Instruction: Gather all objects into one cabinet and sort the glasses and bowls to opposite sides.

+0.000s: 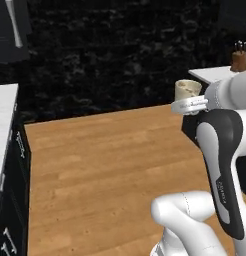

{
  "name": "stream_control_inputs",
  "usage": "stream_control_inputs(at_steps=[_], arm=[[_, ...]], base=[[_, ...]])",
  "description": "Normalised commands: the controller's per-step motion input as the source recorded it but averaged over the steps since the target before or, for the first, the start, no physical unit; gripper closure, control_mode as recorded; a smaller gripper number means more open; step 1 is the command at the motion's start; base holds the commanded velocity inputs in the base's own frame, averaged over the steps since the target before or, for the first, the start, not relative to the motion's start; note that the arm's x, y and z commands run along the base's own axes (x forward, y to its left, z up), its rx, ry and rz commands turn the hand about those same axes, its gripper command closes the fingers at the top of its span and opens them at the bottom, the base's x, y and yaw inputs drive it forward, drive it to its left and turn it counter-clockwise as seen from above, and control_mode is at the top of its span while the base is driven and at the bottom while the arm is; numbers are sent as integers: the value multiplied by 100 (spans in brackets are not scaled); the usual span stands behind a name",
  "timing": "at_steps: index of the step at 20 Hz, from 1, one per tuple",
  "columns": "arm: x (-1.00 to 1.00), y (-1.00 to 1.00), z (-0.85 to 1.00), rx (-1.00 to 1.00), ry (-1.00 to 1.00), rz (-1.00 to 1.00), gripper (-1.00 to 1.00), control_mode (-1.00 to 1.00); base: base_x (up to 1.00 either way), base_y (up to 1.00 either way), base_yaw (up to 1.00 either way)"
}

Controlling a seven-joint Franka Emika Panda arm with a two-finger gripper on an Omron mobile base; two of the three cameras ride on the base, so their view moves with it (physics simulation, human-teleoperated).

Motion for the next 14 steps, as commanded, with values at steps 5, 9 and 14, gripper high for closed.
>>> stream_control_inputs(at_steps=[5, 9, 14], arm=[[0, 0, 0, 0, 0, 0, 100, 100], [0, 0, 0, 0, 0, 0, 100, 100], [0, 0, 0, 0, 0, 0, 100, 100]], base=[[100, -2, 35], [100, -29, 52], [100, -40, 57]])
